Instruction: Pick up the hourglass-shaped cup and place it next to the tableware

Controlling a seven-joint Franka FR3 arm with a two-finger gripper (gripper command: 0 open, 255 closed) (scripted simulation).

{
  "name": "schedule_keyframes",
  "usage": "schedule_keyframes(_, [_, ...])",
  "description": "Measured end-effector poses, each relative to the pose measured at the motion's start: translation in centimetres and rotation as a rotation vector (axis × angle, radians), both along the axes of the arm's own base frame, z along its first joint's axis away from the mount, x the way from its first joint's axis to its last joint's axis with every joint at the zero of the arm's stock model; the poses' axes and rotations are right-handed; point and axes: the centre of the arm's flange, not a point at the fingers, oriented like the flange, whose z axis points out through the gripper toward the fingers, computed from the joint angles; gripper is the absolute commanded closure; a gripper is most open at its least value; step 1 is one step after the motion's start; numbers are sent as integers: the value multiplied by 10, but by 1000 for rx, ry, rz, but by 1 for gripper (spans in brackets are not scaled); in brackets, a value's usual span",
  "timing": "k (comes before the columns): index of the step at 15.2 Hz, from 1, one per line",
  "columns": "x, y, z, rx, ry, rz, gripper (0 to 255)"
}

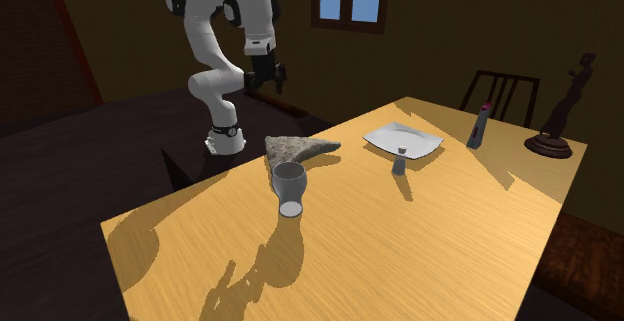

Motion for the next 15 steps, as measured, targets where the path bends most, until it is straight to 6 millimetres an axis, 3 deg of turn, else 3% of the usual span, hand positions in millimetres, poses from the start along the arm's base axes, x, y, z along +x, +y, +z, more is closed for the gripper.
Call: schedule_keyframes(15, [159,-41,-93,-2,-55,-71,0])
